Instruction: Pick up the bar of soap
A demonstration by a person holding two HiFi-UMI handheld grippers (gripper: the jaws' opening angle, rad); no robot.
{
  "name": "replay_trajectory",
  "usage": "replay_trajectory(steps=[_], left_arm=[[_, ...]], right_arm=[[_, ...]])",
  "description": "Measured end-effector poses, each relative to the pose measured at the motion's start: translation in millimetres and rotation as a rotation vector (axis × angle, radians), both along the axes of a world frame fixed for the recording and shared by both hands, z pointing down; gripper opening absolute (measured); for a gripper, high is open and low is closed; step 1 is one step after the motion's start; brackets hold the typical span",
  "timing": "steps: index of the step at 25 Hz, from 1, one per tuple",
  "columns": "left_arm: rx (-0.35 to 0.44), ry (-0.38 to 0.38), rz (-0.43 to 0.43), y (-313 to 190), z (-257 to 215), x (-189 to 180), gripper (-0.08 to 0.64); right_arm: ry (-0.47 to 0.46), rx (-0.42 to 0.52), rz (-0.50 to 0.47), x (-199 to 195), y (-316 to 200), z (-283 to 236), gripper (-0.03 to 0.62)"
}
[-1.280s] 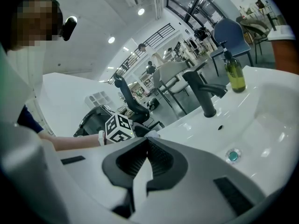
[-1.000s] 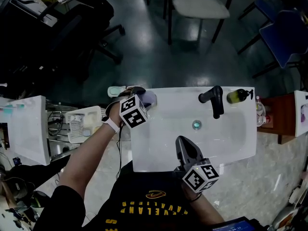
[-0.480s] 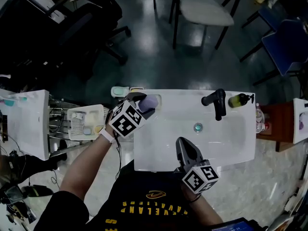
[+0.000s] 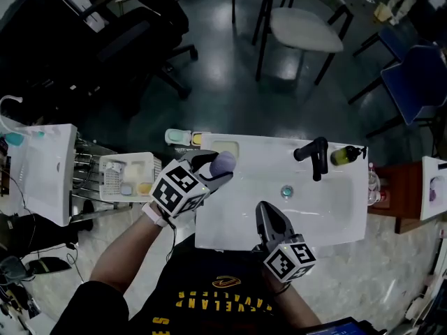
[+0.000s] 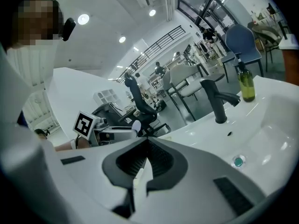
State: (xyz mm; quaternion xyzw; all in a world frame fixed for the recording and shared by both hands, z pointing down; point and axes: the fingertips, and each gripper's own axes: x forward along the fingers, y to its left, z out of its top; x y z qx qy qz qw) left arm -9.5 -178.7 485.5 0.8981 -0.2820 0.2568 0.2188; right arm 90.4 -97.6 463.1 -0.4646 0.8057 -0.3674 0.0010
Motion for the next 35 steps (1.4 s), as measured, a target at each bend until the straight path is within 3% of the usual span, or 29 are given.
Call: replay_trajectory(steps=[4, 11, 26, 29, 35], left_arm=[[-0.021, 0.066, -0.04, 11, -10, -3, 0.267], [-0.114, 0.309, -0.123, 37, -40, -6, 0.267], [-0.195, 0.672, -0.272, 80, -87, -9, 0.267], [-0.229, 0.716, -0.273, 89, -88, -5, 0.267], [-0.234, 0.733, -0.227, 100, -95, 5, 0.267]], right_arm=[[0.013, 0.02, -0.014, -1, -2, -6, 0.011], [0.042, 0.065, -0.028, -6, -5, -21, 0.011], [0.093, 0.17, -0.061, -18, -13, -45, 0.011], [0.114, 0.213, -0.07, -20, -13, -54, 0.011], [0.137, 0.3, -0.091, -26, -12, -72, 0.011]])
